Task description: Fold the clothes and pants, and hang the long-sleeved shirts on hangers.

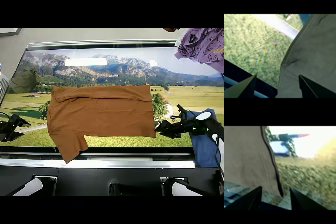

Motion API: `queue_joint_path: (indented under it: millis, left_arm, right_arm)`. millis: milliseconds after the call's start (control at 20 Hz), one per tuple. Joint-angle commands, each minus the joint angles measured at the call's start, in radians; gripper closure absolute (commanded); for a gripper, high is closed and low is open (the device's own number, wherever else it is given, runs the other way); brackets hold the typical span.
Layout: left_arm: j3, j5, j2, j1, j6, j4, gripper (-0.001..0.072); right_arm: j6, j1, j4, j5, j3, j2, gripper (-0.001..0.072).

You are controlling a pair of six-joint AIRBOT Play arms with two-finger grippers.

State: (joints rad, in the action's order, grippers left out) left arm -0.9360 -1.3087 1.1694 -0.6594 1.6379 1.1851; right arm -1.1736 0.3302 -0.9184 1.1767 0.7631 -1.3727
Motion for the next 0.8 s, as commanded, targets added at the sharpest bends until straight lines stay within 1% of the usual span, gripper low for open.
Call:
queue_joint_path:
  millis: [0,150,200,250,300,350,400,450,500,550,650,750]
  left_arm:
    - [0.001,0.002,-0.001,0.000,-0.001,0.000,0.0124]
    - [0.001,0.027,-0.001,0.000,0.000,0.000,0.0124]
    - [0.000,0.027,-0.001,0.000,0.000,0.000,0.0124]
    - [0.000,0.022,-0.001,0.000,0.000,0.000,0.0123]
    - [-0.001,0.007,-0.001,-0.001,0.000,0.000,0.0122]
    - [0.000,0.000,-0.001,-0.003,0.003,0.000,0.0122]
    - [0.001,0.006,-0.001,-0.006,0.002,0.000,0.0121]
    - [0.001,0.023,-0.001,-0.012,-0.017,0.000,0.0121]
    - [0.002,0.042,-0.001,-0.022,-0.040,-0.001,0.0121]
    - [0.013,0.070,-0.001,-0.034,-0.080,-0.013,0.0122]
    - [0.064,0.116,0.004,-0.048,-0.197,-0.074,0.0121]
    - [0.136,0.165,0.016,-0.043,-0.282,-0.148,0.0121]
  right_arm:
    - [0.043,-0.026,0.019,0.008,-0.005,-0.051,0.0283]
    - [0.038,-0.114,0.019,-0.027,-0.005,-0.080,0.0284]
    - [0.018,-0.140,0.021,-0.056,-0.005,-0.080,0.0290]
    - [0.006,-0.161,0.025,-0.076,-0.005,-0.080,0.0361]
    - [-0.009,-0.173,0.028,-0.088,-0.005,-0.080,0.0488]
    - [-0.014,-0.174,0.037,-0.090,-0.005,-0.080,0.0538]
    - [-0.016,-0.171,0.041,-0.087,-0.005,-0.078,0.0616]
    - [-0.020,-0.171,0.038,-0.083,-0.005,-0.073,0.0679]
    - [-0.023,-0.171,0.032,-0.078,-0.005,-0.064,0.0680]
    - [-0.037,-0.171,0.021,-0.076,-0.005,-0.051,0.0680]
    - [-0.069,-0.171,0.004,-0.075,-0.005,-0.021,0.0680]
    - [-0.080,-0.171,-0.002,-0.068,-0.005,0.008,0.0680]
